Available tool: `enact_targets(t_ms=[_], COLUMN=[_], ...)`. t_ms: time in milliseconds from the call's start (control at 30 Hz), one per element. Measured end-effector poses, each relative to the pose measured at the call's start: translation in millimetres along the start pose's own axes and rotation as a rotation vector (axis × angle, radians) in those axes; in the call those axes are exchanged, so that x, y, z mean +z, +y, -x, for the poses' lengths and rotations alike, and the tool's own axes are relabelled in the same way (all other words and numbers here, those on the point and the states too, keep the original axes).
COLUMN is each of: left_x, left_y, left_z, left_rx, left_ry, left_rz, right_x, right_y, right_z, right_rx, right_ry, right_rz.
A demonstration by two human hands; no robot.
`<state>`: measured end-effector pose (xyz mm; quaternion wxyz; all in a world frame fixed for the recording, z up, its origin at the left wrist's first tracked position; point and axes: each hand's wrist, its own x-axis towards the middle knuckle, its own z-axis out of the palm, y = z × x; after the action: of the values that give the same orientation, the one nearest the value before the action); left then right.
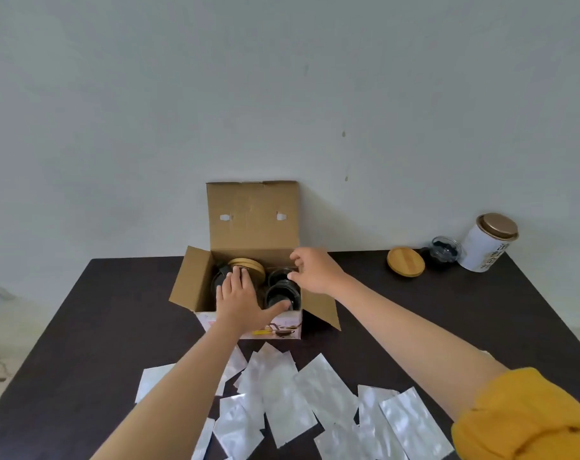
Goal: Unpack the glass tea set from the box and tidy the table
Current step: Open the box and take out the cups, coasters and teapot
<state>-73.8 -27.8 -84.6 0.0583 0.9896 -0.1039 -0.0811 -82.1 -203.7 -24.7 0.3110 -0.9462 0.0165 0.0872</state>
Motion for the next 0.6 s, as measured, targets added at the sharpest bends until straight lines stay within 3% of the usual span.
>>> enact_targets(t_ms=[267, 600], left_x=[6, 7], left_y=[-51, -51], left_z=[6, 0], left_rx=[0.079, 0.091], left_ry=[-0.049, -0.094], left_rz=[-0.112, -0.097], right_x=[36, 50], right_y=[-29, -46], right_z=[-2, -3], right_rx=[0.099, 0.138], right_ry=[-0.058, -0.078], right_rz=[0.447, 0.57])
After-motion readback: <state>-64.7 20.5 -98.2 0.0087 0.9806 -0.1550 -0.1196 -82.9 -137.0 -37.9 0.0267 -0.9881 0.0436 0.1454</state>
